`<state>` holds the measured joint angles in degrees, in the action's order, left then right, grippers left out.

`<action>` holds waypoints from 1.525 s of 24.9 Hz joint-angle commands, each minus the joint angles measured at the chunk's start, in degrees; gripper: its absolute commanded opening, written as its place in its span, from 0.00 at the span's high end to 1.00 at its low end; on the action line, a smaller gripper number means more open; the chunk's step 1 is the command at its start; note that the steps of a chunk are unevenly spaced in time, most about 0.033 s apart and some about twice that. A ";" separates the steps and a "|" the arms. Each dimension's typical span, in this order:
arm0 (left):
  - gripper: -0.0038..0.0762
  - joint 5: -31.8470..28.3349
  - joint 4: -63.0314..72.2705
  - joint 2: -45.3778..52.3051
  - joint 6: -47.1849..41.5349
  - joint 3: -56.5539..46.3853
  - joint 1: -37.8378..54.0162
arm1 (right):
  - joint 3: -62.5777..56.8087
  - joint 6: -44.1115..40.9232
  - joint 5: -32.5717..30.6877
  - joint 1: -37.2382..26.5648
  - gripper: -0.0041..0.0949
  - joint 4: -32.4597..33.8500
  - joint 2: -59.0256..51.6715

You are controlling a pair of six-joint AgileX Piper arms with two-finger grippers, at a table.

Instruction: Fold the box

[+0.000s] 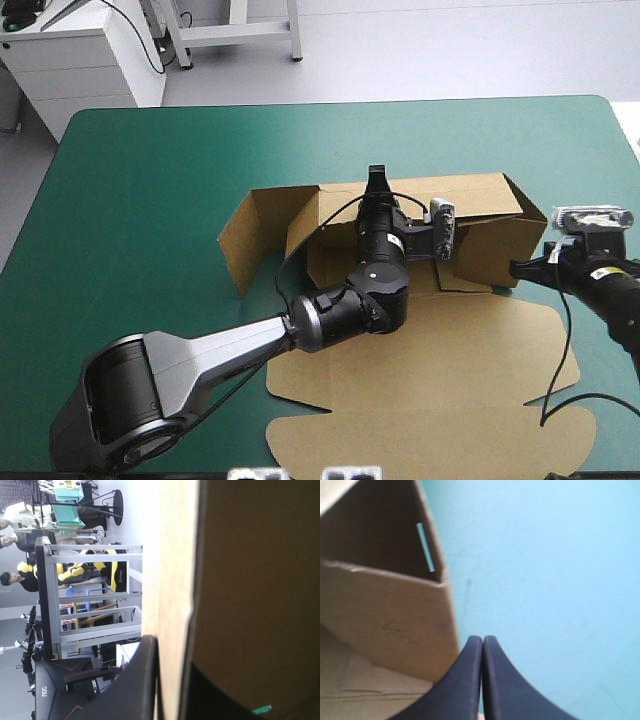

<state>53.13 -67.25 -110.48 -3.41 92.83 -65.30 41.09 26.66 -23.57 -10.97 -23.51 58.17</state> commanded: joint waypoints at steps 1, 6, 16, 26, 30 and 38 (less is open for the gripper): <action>0.96 -0.11 3.36 1.78 -0.64 0.88 -0.59 | 4.88 -0.27 0.29 -5.80 0.97 0.18 -1.25; 0.96 -0.65 3.36 1.78 -0.64 0.88 -0.59 | 9.56 9.91 -19.96 -7.23 0.98 -13.51 -1.74; 0.96 -0.94 3.36 1.78 -0.73 0.88 -0.59 | 8.67 19.65 -17.27 -6.57 0.98 -22.01 5.34; 0.96 -0.84 3.36 1.78 -0.73 0.88 -0.59 | 10.95 21.71 0.30 -6.57 0.98 -22.61 13.63; 0.96 -0.73 3.36 1.78 -0.51 0.88 -0.59 | 14.64 19.10 1.64 -8.12 0.98 -22.18 14.57; 0.96 -0.72 3.25 1.78 -0.08 0.88 -0.59 | 26.39 9.61 -10.68 -14.78 0.98 -14.39 12.91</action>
<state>53.10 -67.21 -110.48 -3.34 92.83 -65.30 62.37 39.81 -29.52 -24.11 -40.60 72.98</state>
